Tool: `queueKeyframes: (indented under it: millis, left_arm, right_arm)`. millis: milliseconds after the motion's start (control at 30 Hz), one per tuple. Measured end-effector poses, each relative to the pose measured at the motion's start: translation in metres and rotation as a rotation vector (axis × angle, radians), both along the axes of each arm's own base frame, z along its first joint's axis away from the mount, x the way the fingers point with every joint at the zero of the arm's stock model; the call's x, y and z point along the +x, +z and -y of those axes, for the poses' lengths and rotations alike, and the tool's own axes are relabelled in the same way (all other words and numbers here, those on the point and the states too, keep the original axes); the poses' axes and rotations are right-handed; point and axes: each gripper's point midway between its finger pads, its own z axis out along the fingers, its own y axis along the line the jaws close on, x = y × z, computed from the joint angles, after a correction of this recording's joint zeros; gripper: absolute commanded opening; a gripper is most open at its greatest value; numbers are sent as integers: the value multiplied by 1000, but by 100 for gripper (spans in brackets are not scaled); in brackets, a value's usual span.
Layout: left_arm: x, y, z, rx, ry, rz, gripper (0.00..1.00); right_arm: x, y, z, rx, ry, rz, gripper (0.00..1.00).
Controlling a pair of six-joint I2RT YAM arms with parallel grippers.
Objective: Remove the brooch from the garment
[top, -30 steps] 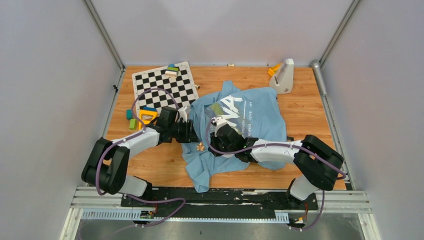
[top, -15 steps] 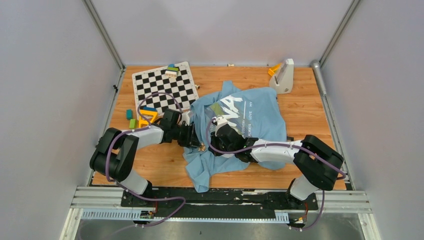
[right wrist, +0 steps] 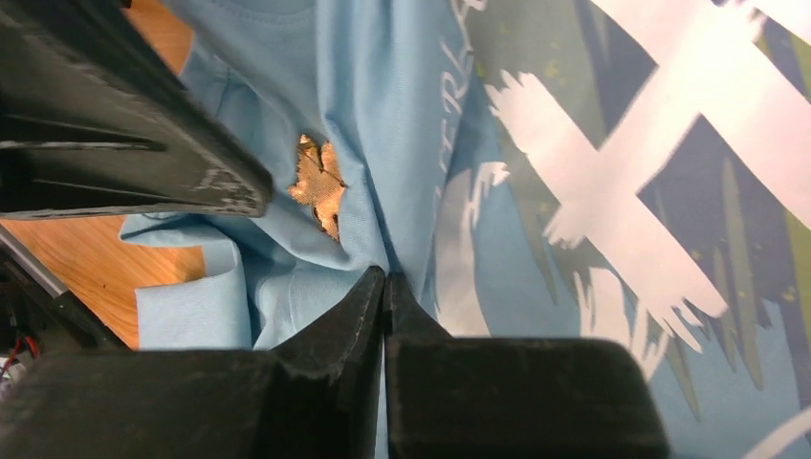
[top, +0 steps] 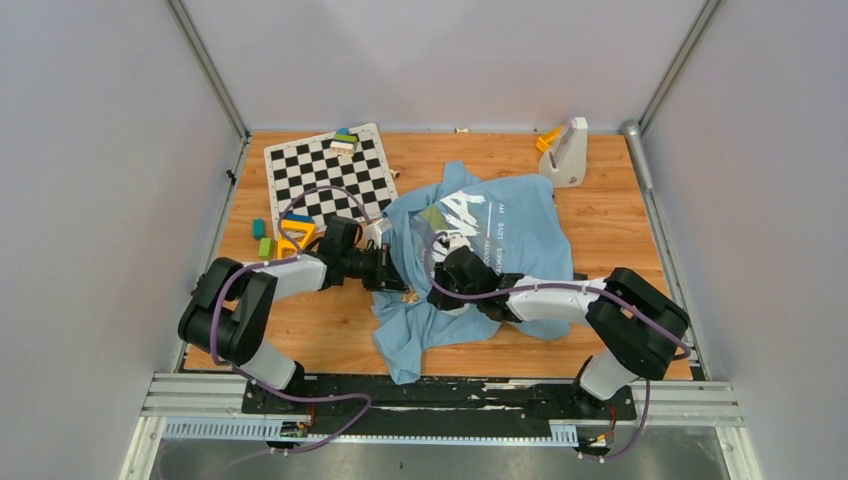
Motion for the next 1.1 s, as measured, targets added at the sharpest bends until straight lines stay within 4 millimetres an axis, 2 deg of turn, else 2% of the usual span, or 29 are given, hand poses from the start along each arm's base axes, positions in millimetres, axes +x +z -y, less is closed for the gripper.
queueKeyframes:
  millis: [67,167,300,467,633,833,900,1033,1100]
  left_arm:
    - [1,9,0,-10,2,28,0]
    - [3,21,-1,-11,14,71,0]
    - [7,26,-10,43,56,113,2]
    - [8,18,-24,133,103,122,3]
    - [12,21,-33,178,140,152,3]
    - [16,35,-37,180,168,207,3]
    - [16,39,-37,176,172,218,3]
    - [17,42,-37,172,177,231,3]
    - [17,44,-37,171,178,236,3]
  right_arm:
    - [0,-2,7,2,-27,-27,26]
    - [1,-4,11,2,-50,-57,45]
    - [-2,-7,14,-8,-53,-82,61]
    - [1,0,6,-23,-45,-102,66]
    - [17,9,-13,-26,-45,-105,62]
    - [15,-11,-14,-78,-40,-153,50]
    - [15,-11,-15,-78,-33,-156,41]
    - [16,-15,-18,-93,-6,-156,8]
    - [14,-18,-17,-103,8,-155,1]
